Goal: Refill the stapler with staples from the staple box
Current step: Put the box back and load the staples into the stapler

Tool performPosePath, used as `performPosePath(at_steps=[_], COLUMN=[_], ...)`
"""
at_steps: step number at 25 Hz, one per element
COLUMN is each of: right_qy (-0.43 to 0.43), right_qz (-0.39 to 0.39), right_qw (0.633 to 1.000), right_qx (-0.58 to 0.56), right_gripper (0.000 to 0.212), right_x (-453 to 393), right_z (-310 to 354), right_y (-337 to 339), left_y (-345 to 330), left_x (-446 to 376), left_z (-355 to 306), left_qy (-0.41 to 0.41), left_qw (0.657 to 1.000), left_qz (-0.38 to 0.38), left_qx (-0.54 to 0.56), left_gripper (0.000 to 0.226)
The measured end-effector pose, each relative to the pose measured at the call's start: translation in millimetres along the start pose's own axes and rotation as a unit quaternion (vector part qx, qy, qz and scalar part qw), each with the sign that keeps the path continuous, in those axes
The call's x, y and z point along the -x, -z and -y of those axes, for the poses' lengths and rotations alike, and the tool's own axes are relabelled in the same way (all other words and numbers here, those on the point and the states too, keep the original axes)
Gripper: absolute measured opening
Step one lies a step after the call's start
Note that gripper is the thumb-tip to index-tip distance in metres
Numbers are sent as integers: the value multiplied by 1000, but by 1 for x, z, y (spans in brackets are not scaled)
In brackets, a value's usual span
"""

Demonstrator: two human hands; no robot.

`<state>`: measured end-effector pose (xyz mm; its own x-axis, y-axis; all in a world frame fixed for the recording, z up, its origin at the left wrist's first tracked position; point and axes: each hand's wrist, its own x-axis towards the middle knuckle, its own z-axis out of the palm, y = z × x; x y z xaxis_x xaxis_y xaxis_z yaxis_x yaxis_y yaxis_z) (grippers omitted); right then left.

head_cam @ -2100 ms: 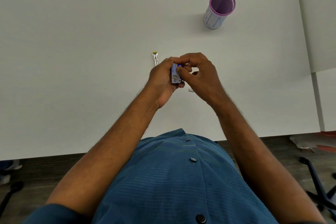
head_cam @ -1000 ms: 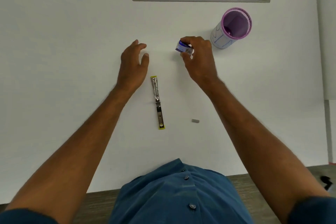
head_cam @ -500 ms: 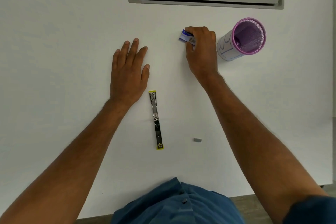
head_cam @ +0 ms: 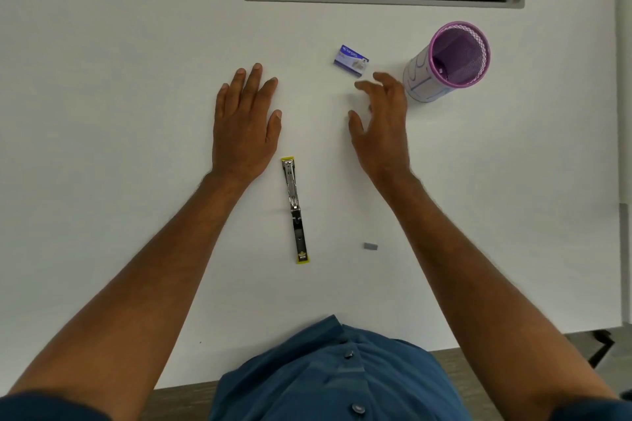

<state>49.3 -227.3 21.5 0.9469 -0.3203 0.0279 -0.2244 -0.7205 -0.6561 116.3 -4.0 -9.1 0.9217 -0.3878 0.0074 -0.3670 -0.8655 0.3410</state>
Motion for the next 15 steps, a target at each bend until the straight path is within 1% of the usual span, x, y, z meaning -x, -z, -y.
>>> performPosePath(at_steps=[4, 9, 15], right_qy=[-27, -54, -29], right_qz=[30, 70, 100], right_qw=[999, 996, 993], right_qx=[3, 24, 58], right_gripper=[42, 37, 41], right_x=[70, 152, 204], right_z=[-5, -10, -13], right_y=[16, 33, 47], left_y=[4, 6, 7], left_x=[8, 50, 112], left_z=[2, 1, -7], left_qy=[5, 12, 56], left_qw=[999, 998, 992], left_qz=[14, 25, 24], left_qx=[44, 56, 107], left_gripper=[49, 49, 47])
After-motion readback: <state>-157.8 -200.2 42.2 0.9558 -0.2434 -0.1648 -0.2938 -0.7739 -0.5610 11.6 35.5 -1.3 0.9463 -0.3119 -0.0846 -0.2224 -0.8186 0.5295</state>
